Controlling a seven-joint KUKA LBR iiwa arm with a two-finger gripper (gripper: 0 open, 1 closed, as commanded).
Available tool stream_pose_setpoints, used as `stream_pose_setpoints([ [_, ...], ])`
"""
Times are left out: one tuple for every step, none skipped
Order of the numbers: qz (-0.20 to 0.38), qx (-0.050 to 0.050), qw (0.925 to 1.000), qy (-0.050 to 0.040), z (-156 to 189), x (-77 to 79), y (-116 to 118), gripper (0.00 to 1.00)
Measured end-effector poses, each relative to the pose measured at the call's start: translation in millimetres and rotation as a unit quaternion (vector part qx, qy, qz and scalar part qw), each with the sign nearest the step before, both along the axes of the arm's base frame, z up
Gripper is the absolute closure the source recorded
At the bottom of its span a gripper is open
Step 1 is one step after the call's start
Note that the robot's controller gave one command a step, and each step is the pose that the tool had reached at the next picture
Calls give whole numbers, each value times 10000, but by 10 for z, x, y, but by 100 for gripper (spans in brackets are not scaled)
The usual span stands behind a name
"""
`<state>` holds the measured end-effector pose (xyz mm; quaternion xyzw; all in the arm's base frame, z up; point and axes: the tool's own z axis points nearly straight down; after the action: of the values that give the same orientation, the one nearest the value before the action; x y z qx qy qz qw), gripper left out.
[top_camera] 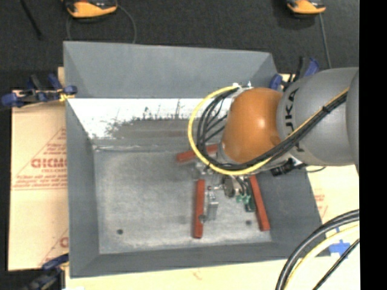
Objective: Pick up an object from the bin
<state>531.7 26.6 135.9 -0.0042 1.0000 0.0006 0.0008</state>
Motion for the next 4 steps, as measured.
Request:
stream_pose_setpoints([
  [2405,-12,9707,3,-670,257,-293,0],
  [2384,-3,9712,-10,-663,267,-293,0],
  [4155,-5,9096,17,-656,151,-108,0],
  [4133,1,9106,11,-651,156,-105,0],
])
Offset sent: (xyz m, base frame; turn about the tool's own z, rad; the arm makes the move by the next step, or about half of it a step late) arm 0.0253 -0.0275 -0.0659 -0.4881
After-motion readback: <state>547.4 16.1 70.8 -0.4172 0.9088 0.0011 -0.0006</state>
